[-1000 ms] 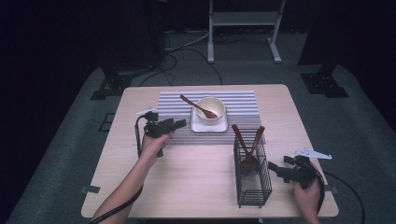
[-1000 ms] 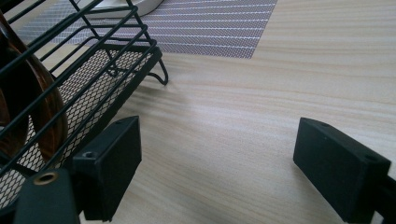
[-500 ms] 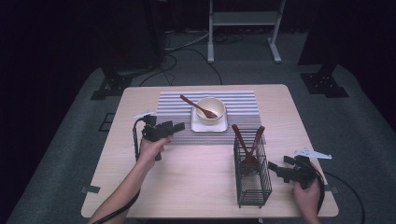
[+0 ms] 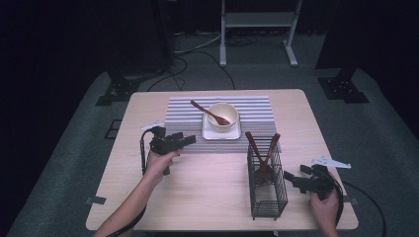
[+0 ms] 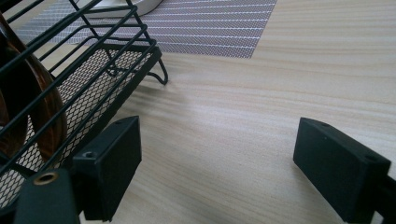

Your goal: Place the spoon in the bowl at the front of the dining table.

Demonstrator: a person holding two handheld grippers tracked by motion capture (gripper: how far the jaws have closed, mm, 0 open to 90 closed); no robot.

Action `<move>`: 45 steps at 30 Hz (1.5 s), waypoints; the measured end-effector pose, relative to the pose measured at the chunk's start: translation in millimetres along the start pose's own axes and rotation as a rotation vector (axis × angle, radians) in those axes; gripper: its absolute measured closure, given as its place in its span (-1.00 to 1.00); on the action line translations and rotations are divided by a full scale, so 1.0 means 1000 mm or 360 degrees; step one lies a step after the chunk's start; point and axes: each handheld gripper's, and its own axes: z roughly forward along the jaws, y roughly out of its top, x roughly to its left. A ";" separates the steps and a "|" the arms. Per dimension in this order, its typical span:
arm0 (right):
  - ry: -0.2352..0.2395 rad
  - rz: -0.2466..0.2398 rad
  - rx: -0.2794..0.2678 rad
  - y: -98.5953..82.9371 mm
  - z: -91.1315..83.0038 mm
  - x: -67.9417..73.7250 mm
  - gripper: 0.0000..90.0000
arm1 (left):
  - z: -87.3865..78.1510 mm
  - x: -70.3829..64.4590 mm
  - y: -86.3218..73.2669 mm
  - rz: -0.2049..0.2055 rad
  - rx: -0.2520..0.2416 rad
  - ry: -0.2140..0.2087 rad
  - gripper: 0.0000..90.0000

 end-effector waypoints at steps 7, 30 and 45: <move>0.0001 0.0002 -0.0002 0.000 0.000 0.000 -0.69 | -0.006 0.000 -0.007 -0.0004 -0.0020 0.0006 -0.85; -0.0003 0.0002 -0.0004 0.000 0.000 0.000 -0.69 | -0.020 -0.005 -0.030 0.0021 0.0003 -0.0008 -0.85; -0.0005 0.0004 -0.0003 0.000 0.000 0.000 -0.69 | -0.028 -0.011 -0.038 0.0064 0.0027 -0.0018 -0.85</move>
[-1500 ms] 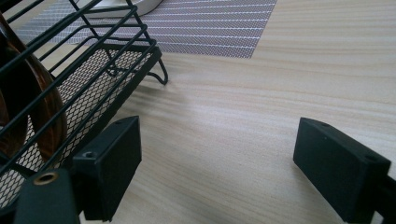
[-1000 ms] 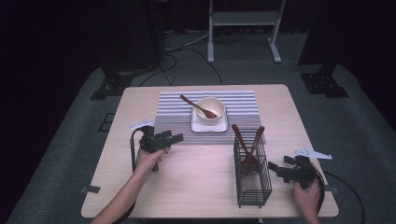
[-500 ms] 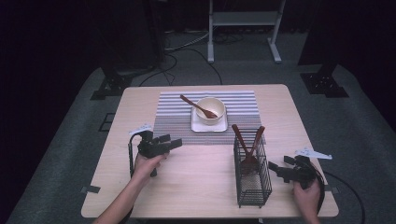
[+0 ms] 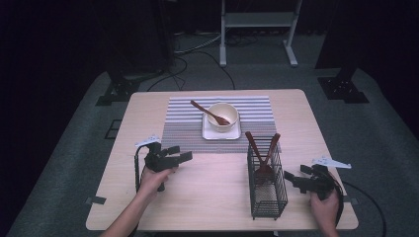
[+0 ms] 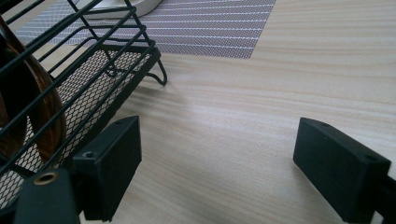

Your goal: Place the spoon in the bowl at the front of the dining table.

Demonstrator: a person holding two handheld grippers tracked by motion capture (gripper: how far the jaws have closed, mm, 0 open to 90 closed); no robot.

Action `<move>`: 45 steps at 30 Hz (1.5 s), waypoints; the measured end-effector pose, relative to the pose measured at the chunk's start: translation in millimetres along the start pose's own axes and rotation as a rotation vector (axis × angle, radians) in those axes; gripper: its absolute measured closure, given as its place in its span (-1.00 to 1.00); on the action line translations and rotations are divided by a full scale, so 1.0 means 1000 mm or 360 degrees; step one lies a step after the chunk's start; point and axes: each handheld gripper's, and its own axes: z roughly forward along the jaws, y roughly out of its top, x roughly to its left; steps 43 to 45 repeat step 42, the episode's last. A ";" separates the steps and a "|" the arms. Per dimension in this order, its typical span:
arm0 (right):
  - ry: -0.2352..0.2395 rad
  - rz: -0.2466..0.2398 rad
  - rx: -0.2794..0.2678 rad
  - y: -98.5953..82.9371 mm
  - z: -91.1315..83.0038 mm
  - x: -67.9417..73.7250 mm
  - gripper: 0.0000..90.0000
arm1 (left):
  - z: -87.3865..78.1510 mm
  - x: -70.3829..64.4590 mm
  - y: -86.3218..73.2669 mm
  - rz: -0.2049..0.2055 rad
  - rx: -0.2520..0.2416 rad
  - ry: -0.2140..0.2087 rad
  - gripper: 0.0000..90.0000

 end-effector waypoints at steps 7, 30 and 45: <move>-0.0001 -0.0001 0.0001 0.000 0.000 0.000 -0.69 | -0.006 -0.003 -0.003 0.0005 0.0004 0.0000 -0.85; -0.0005 -0.0005 0.0003 0.000 0.000 0.001 -0.69 | -0.030 -0.016 -0.013 0.0067 -0.0019 -0.0011 -0.86; -0.0005 -0.0007 0.0005 0.000 0.000 0.000 -0.69 | -0.030 -0.015 -0.023 0.0046 0.0017 -0.0005 -0.86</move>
